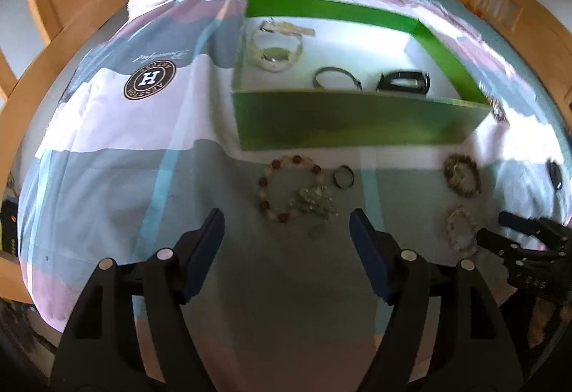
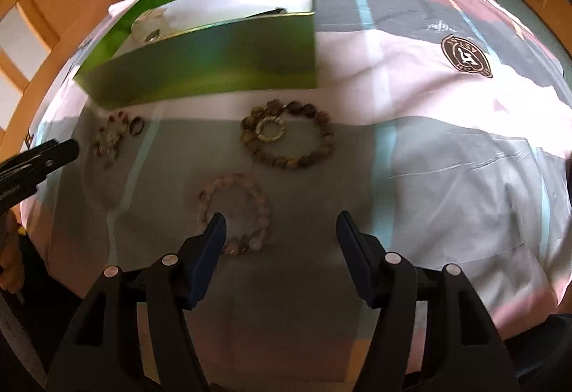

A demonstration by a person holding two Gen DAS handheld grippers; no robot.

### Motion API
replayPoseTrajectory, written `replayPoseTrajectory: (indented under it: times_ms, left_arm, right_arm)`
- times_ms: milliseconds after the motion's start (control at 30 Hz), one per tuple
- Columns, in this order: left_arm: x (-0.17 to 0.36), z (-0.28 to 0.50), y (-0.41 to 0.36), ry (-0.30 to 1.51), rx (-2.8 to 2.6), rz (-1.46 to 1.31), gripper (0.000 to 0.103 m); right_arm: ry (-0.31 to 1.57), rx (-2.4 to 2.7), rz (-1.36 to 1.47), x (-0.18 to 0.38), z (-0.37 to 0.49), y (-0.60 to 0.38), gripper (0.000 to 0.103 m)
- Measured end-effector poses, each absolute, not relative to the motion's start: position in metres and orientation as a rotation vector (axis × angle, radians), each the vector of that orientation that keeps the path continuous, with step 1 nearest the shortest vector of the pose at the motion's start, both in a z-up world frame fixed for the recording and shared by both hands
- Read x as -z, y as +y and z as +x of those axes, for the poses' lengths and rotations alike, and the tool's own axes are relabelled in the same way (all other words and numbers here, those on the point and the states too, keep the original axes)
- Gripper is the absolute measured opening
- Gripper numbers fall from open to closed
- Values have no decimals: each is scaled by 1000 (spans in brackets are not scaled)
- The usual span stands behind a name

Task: Organize jewelry
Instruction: 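Grasp the brown wooden-bead bracelet with the right tool while the left tool approaches the red-white bracelet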

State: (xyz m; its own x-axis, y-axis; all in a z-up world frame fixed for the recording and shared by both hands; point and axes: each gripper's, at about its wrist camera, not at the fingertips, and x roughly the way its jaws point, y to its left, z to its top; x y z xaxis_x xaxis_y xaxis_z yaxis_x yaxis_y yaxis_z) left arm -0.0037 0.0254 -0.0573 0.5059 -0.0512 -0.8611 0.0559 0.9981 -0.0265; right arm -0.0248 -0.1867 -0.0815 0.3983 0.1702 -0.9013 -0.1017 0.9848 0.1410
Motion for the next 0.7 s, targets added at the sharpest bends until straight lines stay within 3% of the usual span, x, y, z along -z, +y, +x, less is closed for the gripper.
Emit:
replayPoseTrajectory:
  times_ms: [467,700]
  left_arm:
    - [71,2,30,1070,-13,35,75]
    - [75,5,31,1079,-28,36,76]
  right_arm:
    - [1122,-145,39,79,-13,-174,63]
    - [1096,42,84,79,29,-209,48]
